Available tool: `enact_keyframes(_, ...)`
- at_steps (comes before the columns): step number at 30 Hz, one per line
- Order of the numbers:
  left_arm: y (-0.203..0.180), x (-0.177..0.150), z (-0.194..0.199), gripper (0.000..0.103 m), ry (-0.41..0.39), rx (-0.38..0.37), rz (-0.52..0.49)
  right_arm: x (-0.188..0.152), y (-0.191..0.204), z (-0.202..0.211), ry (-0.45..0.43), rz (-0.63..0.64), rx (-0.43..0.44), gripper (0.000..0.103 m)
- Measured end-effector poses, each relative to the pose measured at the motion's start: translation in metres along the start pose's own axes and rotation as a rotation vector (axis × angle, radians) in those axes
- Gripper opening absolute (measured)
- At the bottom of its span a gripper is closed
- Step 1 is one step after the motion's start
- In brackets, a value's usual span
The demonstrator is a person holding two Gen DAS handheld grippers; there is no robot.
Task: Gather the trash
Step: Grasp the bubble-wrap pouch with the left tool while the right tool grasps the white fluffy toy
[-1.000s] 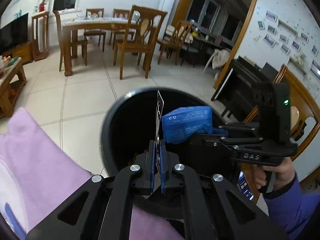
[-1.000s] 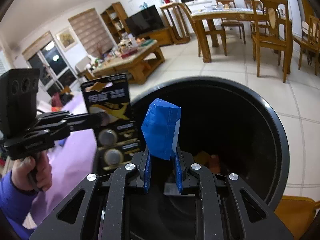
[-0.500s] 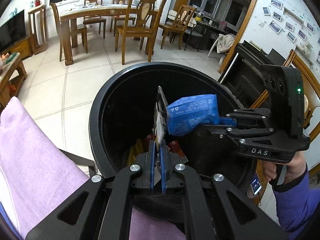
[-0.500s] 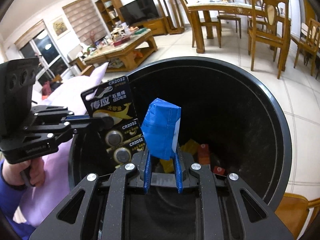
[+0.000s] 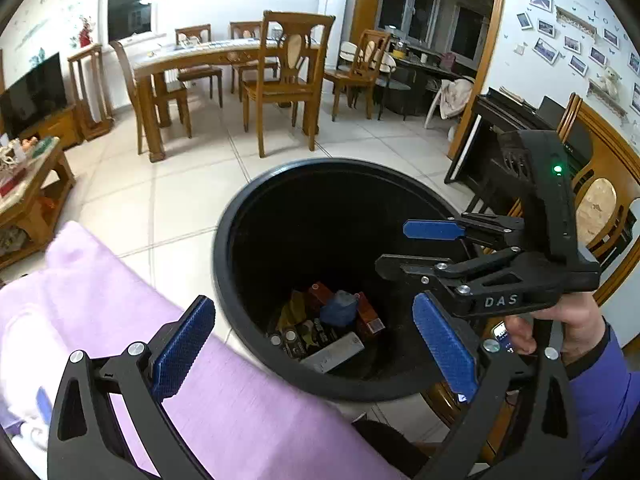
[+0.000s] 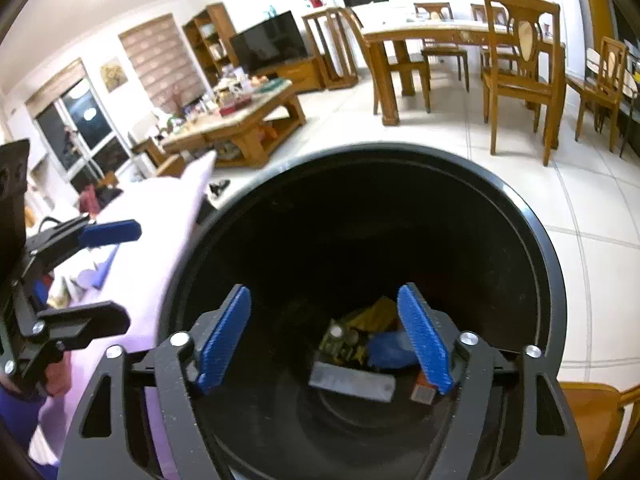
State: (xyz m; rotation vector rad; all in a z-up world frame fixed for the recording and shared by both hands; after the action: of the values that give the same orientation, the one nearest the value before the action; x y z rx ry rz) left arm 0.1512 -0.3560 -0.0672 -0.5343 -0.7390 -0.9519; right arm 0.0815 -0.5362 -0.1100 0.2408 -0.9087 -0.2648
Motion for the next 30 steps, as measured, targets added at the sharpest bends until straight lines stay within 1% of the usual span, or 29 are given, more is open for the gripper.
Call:
enact_keyframes(4, 0.007, 0.002, 0.033, 0.098, -0.017, 0.029, 0.033, 0.007, 0.021, 0.006, -0.029, 0.001, 0.038, 0.082)
enact_keyframes(8, 0.016, -0.001, 0.080, 0.098, -0.070, 0.049, 0.034, 0.012, 0.057, 0.007, -0.037, 0.045, 0.082, 0.082)
enact_keyframes(10, 0.025, -0.005, 0.105, 0.098, -0.095, 0.075, 0.035, 0.013, 0.081, 0.005, -0.031, 0.070, 0.120, 0.082)
enact_keyframes(12, 0.041, -0.013, 0.133, 0.098, -0.123, 0.127, 0.043, 0.014, 0.108, 0.002, -0.018, 0.104, 0.164, 0.082)
enact_keyframes(14, 0.058, -0.024, 0.154, 0.098, -0.133, 0.171, 0.056, 0.012, 0.138, -0.002, -0.002, 0.141, 0.210, 0.082)
enact_keyframes(16, 0.080, -0.037, 0.177, 0.098, -0.142, 0.219, 0.087, 0.009, 0.170, -0.006, 0.021, 0.177, 0.264, 0.082)
enact_keyframes(19, 0.122, -0.065, 0.213, 0.098, -0.161, 0.285, 0.184, 0.001, 0.218, -0.013, 0.063, 0.234, 0.341, 0.082)
enact_keyframes(21, 0.144, -0.080, 0.229, 0.098, -0.167, 0.326, 0.239, -0.005, 0.251, -0.019, 0.098, 0.272, 0.391, 0.082)
enact_keyframes(24, 0.181, -0.110, 0.252, 0.098, -0.168, 0.382, 0.340, -0.020, 0.295, -0.027, 0.158, 0.319, 0.466, 0.082)
enact_keyframes(26, 0.197, -0.123, 0.259, 0.098, -0.156, 0.404, 0.378, -0.031, 0.319, -0.034, 0.194, 0.360, 0.483, 0.082)
enact_keyframes(28, 0.212, -0.136, 0.263, 0.098, -0.144, 0.429, 0.408, -0.044, 0.344, -0.044, 0.235, 0.418, 0.474, 0.086)
enact_keyframes(30, 0.226, -0.148, 0.264, 0.098, -0.128, 0.441, 0.435, -0.055, 0.358, -0.052, 0.267, 0.448, 0.467, 0.087)
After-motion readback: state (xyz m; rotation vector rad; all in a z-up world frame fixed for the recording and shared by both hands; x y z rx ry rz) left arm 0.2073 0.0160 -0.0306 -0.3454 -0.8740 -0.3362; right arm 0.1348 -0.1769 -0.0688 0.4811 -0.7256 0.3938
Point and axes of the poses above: each gripper's, at about its wrist camera, not at the fingertips, and z roughly against the way its jaws point, y to its left, x to its top, the point moved 1 cm from there along -z, roughly the way its jaws point, and after that the axes turned 6 degrees about -y, right-handed, at the moved point
